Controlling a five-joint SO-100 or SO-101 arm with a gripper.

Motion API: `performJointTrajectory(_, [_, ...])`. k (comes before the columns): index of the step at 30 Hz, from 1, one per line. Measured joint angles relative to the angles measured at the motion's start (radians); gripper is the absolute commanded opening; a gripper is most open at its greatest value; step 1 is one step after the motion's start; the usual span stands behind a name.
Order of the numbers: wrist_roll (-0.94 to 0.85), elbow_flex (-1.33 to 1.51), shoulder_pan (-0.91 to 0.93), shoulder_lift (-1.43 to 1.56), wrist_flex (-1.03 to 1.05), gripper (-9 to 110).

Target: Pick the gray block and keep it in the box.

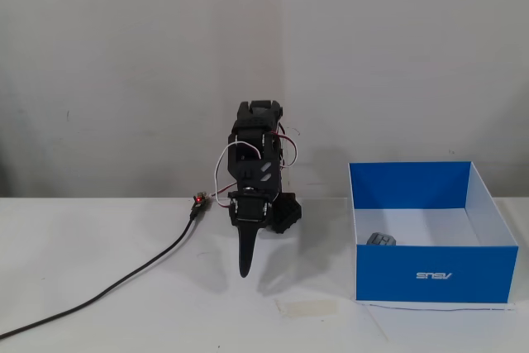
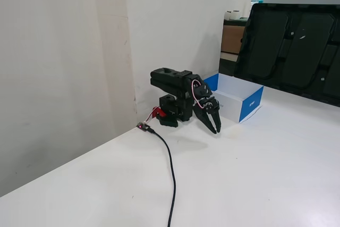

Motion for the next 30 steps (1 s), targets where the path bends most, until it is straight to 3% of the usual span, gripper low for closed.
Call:
performJointTrajectory(12, [0.0,0.064,0.063,0.305,0.16,0])
performJointTrajectory(30, [0.008,0.066,0.064,0.313,0.195,0])
